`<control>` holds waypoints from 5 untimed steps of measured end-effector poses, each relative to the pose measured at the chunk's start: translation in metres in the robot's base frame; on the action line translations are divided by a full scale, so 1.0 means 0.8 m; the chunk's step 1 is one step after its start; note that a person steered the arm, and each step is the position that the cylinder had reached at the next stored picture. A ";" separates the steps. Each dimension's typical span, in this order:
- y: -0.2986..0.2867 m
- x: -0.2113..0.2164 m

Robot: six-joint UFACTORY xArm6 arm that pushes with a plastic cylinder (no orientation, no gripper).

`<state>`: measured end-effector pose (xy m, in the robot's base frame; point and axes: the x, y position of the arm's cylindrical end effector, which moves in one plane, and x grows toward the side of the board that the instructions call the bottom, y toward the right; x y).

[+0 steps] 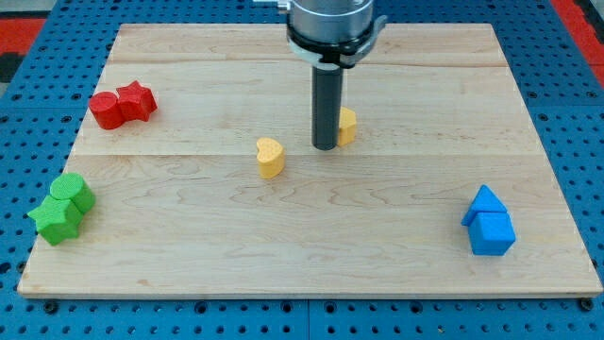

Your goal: Move the yellow hexagon to the top right of the yellow heart

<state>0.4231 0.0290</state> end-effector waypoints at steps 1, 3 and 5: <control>-0.013 -0.042; -0.027 -0.073; -0.031 -0.101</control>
<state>0.3424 0.0041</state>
